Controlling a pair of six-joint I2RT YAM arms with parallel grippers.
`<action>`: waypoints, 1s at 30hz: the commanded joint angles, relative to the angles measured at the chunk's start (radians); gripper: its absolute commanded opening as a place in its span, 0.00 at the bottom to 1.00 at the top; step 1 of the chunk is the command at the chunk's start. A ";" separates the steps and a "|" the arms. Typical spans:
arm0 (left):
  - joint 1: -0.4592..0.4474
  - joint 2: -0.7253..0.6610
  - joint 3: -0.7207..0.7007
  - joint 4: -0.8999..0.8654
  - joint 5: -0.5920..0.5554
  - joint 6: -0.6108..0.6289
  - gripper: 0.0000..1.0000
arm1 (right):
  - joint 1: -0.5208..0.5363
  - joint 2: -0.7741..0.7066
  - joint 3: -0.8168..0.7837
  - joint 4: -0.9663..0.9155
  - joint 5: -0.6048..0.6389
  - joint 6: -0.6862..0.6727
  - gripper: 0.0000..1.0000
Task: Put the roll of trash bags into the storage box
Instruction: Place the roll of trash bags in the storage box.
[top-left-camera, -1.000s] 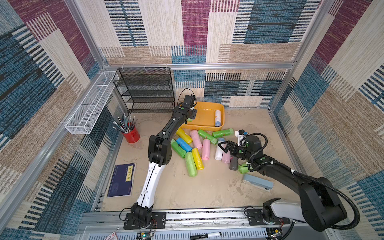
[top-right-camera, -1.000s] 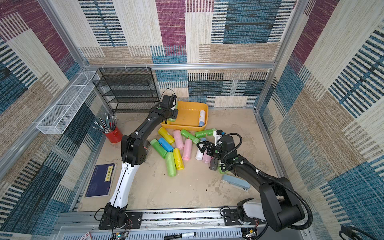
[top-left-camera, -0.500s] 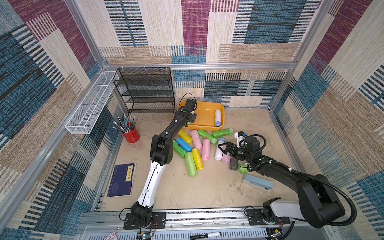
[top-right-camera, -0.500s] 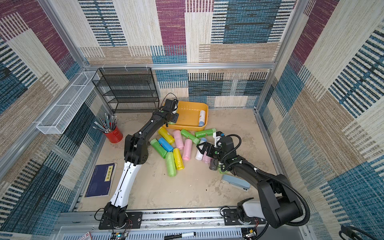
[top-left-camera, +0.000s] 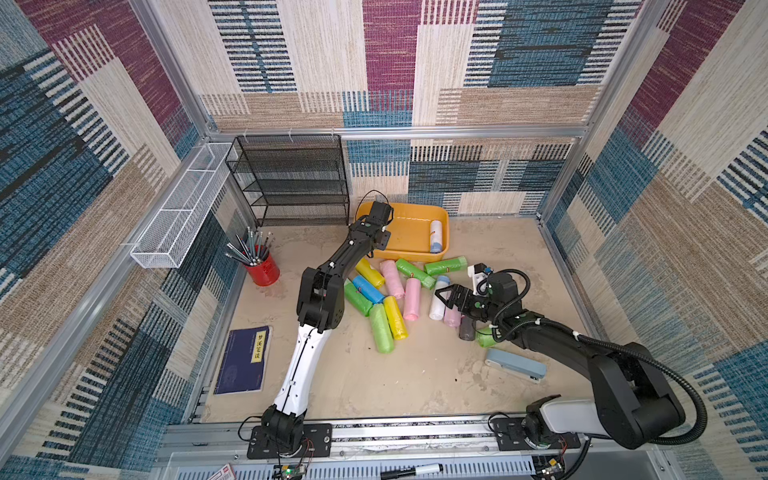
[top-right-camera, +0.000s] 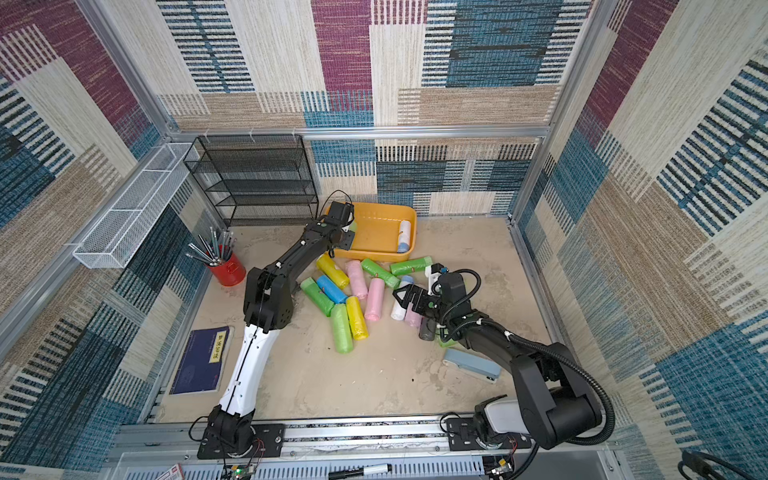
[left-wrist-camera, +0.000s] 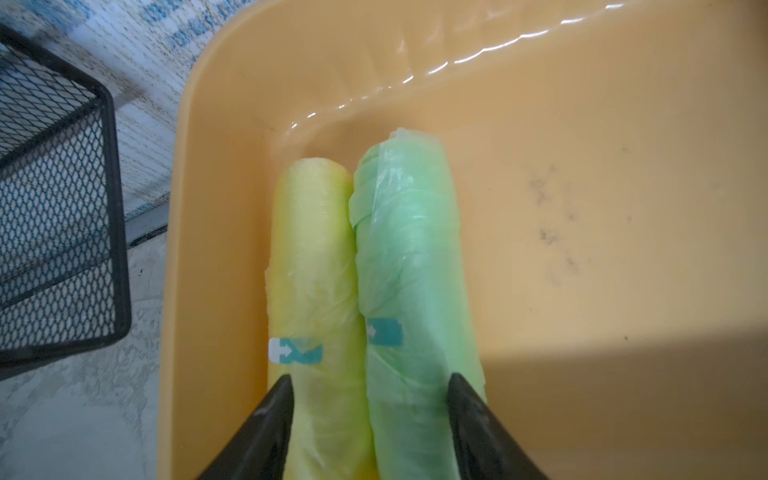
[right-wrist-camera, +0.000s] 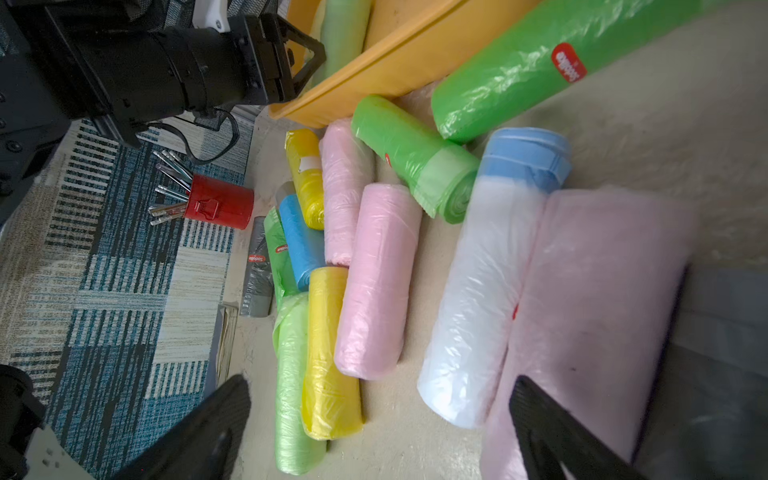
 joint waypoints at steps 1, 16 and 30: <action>0.000 -0.031 -0.052 -0.009 -0.011 -0.031 0.58 | 0.000 0.000 0.008 0.040 -0.019 0.009 0.99; 0.000 -0.112 -0.237 -0.009 0.020 -0.107 0.47 | 0.000 -0.012 0.046 -0.030 -0.018 -0.027 0.99; -0.014 -0.220 -0.338 -0.007 0.079 -0.206 0.43 | 0.000 -0.023 0.141 -0.243 0.130 -0.149 0.99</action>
